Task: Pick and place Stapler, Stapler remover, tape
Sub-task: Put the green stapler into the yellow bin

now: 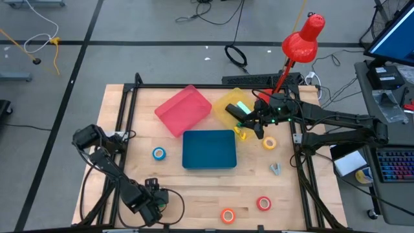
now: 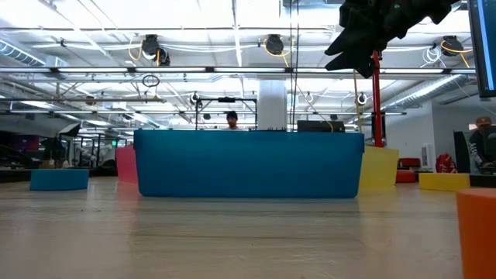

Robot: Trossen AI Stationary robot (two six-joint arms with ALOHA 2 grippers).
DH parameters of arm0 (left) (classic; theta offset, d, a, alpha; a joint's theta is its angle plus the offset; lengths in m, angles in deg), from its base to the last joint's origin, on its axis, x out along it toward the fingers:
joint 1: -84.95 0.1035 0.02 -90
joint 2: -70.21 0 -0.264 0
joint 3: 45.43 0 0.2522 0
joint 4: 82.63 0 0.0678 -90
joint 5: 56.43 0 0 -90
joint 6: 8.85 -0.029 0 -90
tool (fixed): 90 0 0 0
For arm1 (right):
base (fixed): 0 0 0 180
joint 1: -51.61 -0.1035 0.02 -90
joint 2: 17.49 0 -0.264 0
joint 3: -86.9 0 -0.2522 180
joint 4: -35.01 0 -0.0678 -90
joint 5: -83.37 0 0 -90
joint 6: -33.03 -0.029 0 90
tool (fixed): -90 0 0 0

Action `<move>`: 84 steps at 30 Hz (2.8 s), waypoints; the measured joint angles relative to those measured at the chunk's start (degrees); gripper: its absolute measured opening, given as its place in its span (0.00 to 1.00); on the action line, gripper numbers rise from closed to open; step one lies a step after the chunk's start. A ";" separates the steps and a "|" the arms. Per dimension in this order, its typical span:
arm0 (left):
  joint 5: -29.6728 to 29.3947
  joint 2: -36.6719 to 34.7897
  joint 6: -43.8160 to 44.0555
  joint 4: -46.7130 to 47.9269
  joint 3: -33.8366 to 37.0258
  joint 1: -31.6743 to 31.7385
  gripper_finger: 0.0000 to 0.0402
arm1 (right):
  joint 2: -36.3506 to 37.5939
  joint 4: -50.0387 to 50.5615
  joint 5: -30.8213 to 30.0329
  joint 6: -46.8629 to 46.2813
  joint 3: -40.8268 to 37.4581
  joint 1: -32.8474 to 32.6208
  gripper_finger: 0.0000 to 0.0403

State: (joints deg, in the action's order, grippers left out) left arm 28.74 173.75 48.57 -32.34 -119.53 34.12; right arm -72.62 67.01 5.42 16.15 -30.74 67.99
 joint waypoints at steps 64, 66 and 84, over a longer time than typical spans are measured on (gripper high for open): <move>-12.82 -21.33 -27.52 -37.11 0.00 37.96 0.13 | -17.51 -62.60 -0.23 -1.97 -11.78 -15.02 0.53; -11.70 -21.31 -28.54 -38.52 0.00 38.71 0.13 | -18.93 -64.88 -0.32 -2.08 -11.78 -14.95 0.56; -10.20 -21.31 -31.81 -39.76 0.00 41.53 0.14 | -28.48 -68.90 -1.54 -4.96 -4.10 -13.37 0.73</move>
State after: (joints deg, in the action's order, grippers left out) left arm 18.54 152.44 16.76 -72.10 -119.53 75.65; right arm -101.10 -1.89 3.89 11.19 -34.84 54.62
